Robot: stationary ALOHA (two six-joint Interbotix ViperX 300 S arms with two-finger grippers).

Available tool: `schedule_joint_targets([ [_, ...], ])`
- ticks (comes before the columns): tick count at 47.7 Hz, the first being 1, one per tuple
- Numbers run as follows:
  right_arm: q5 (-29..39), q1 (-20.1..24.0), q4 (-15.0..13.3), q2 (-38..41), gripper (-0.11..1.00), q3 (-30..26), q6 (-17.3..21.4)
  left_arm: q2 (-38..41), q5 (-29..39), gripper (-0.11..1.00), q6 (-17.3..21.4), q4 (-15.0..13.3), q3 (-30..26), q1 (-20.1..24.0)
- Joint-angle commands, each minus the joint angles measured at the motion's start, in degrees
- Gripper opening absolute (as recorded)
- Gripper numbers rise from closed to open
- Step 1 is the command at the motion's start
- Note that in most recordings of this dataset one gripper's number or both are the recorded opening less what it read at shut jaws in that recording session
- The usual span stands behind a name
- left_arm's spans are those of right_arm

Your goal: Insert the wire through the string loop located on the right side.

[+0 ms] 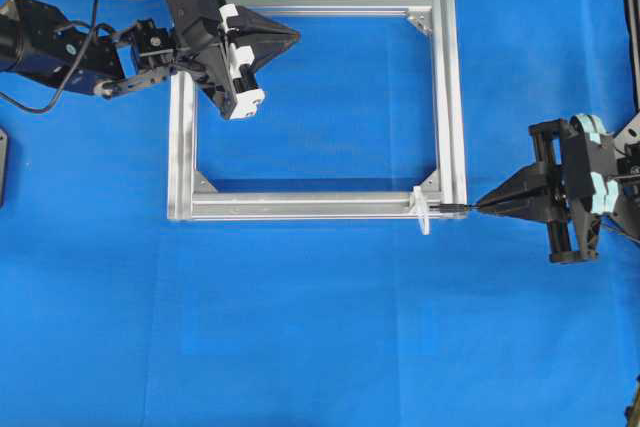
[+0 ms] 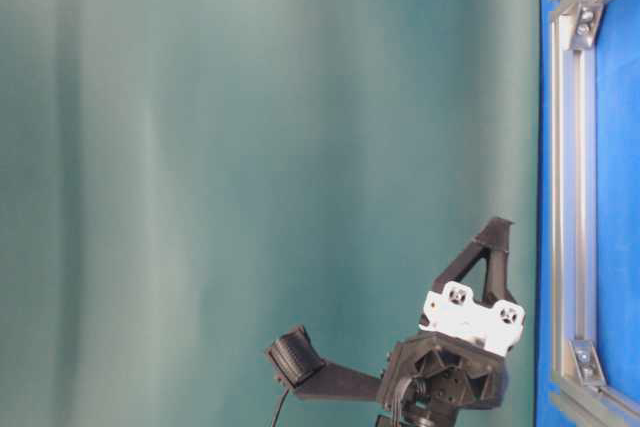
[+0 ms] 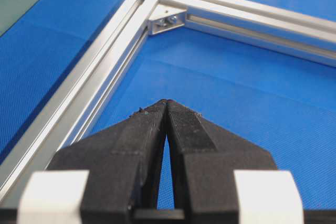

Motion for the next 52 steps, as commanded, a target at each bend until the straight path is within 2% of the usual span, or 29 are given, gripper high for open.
schedule_joint_targets([
  [1,-0.62,-0.09,0.00,-0.18,-0.04,-0.53,0.00,-1.93,-0.26,0.00,0.00,0.09,-0.97,0.18],
  [52,-1.76,-0.09,0.00,0.00,-0.04,-0.97,0.00,-1.93,-0.35,0.00,0.00,0.09,-0.97,0.18],
])
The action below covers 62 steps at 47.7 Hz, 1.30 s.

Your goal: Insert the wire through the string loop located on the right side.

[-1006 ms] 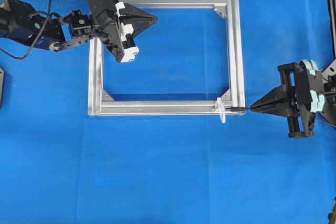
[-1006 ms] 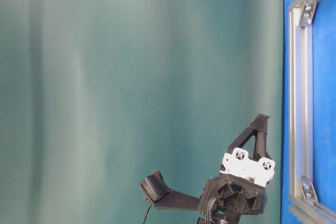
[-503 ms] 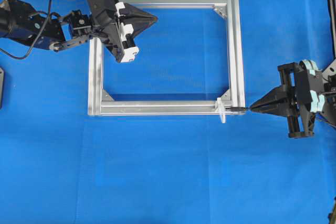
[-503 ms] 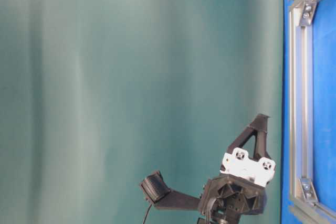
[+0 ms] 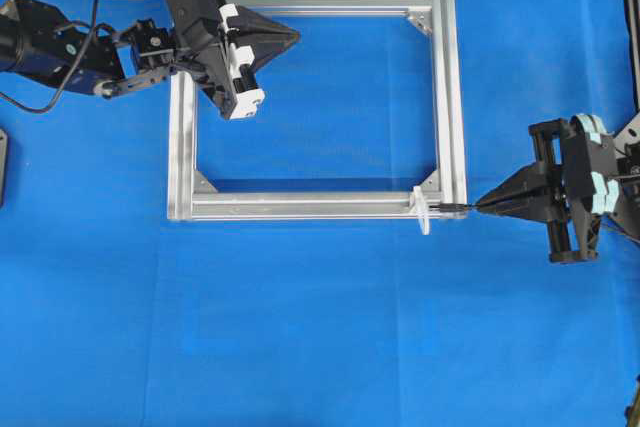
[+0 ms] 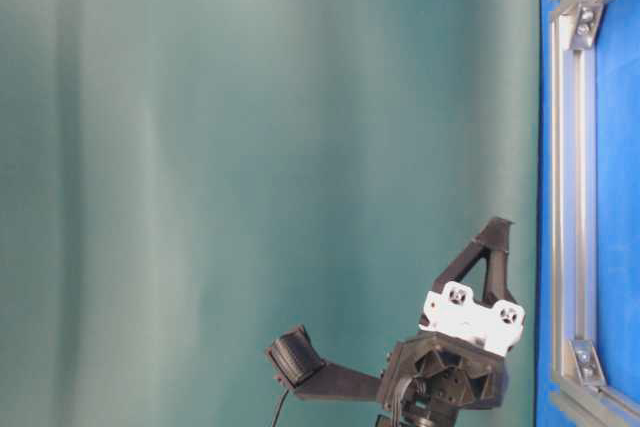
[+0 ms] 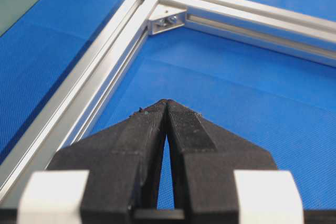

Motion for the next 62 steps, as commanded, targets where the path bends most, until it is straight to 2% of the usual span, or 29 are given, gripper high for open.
schedule_joint_targets([
  [1,-1.41,-0.09,-0.09,0.09,-0.04,-1.05,0.00,-1.93,-0.44,0.00,0.00,0.09,-0.97,0.09],
  [17,-4.83,-0.09,-0.09,6.94,-0.04,-3.78,0.00,-1.93,-0.44,0.00,0.09,0.18,-0.97,0.09],
  [32,-9.05,0.00,-0.09,14.77,-0.04,-9.32,-0.09,-2.02,-0.35,0.00,0.09,0.18,-0.70,-0.09],
  [53,-9.23,0.00,-0.09,15.82,-0.04,-10.11,0.00,-1.93,-0.44,0.00,0.09,0.18,-0.53,-0.88],
  [62,-9.23,0.00,-0.09,15.91,-0.04,-10.02,0.00,-1.93,-0.44,0.00,-0.70,0.18,-0.44,-4.83],
])
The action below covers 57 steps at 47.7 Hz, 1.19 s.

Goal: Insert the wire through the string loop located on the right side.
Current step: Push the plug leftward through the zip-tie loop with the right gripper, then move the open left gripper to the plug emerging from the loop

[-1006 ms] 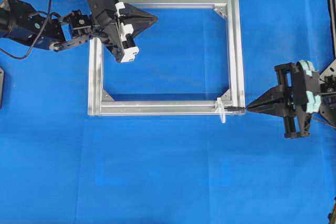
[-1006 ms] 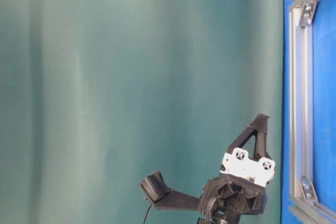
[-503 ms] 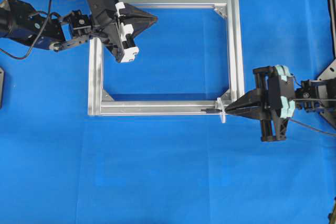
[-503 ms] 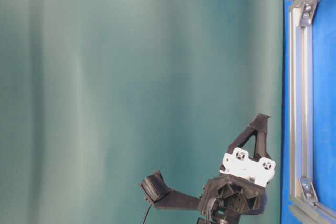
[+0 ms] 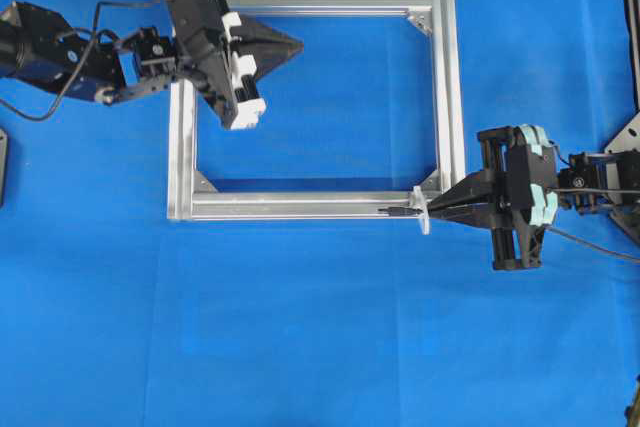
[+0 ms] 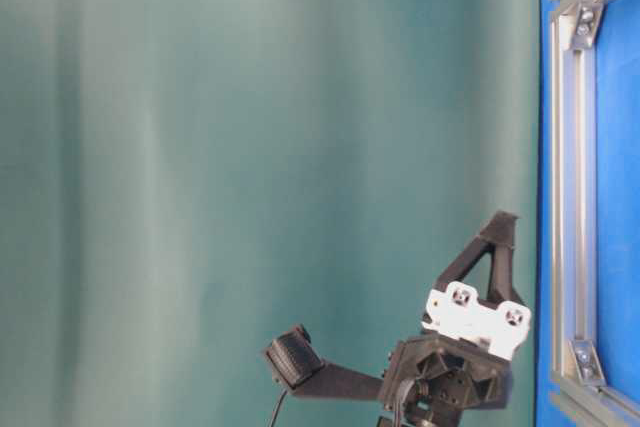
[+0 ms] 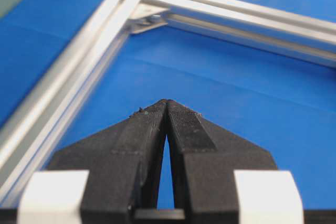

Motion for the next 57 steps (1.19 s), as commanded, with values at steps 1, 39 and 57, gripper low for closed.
schedule_joint_targets([
  [1,-0.35,0.00,0.00,-0.35,-0.04,-0.62,0.00,-1.93,-0.35,0.00,-0.09,0.18,-0.44,-2.64],
  [39,-0.62,-0.09,-0.18,-0.35,-0.04,-0.62,-0.09,-1.85,-0.26,0.00,-4.66,0.09,-0.44,-22.59],
  [57,-0.53,-0.09,-0.18,-0.35,-0.04,-0.62,-0.09,0.26,0.79,0.00,-4.22,0.18,-5.98,-22.41],
])
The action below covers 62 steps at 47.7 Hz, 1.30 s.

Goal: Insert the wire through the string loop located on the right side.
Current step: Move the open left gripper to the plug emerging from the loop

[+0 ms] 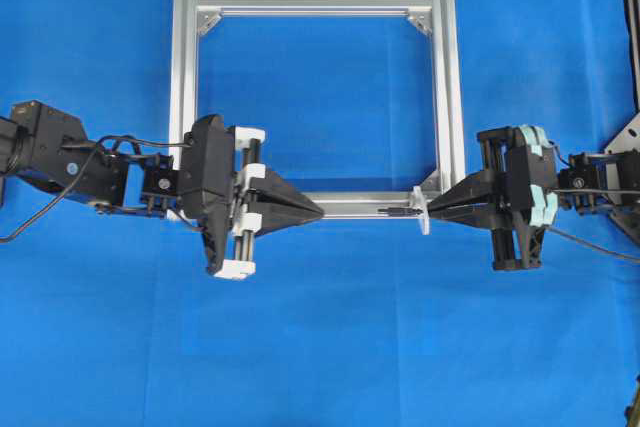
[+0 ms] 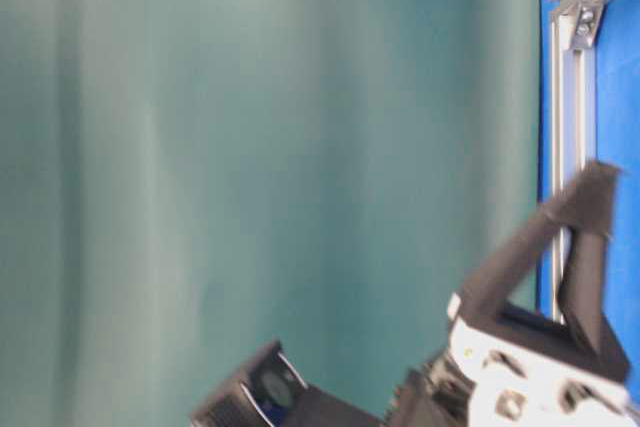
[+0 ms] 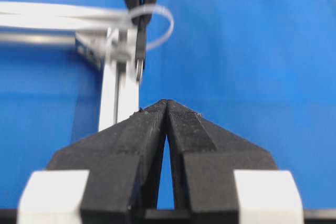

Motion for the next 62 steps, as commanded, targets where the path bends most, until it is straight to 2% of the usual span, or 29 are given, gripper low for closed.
schedule_joint_targets([
  [1,-0.62,-0.18,-0.09,-0.44,-0.04,-0.62,0.00,0.09,0.88,0.00,0.26,0.09,-3.52,-0.09],
  [21,-0.62,-0.18,-0.09,-0.35,-0.04,-0.62,0.00,7.65,14.15,0.00,0.70,0.09,-21.09,1.32],
  [29,-0.62,-0.18,-0.09,-0.35,-0.04,-0.62,0.00,8.79,16.52,0.00,0.70,0.18,-23.29,1.67],
  [41,-0.62,-0.18,-0.09,-0.35,-0.04,-0.70,0.00,8.79,16.52,0.02,1.14,0.18,-22.68,2.02],
  [45,-0.62,-0.18,-0.09,-0.35,-0.04,-0.70,0.00,8.88,16.52,0.18,1.14,0.18,-22.76,2.02],
  [53,-0.62,-0.18,-0.09,-0.35,-0.04,-0.70,0.00,8.88,16.61,0.69,1.14,0.18,-22.94,2.02],
  [57,-0.62,-0.18,-0.09,-0.35,-0.04,-0.70,0.00,8.96,16.61,0.88,1.14,0.18,-22.94,2.02],
  [62,-0.62,-0.09,-0.09,-0.44,-0.04,-0.79,-0.09,8.88,16.61,0.86,1.23,0.18,-22.76,2.02],
])
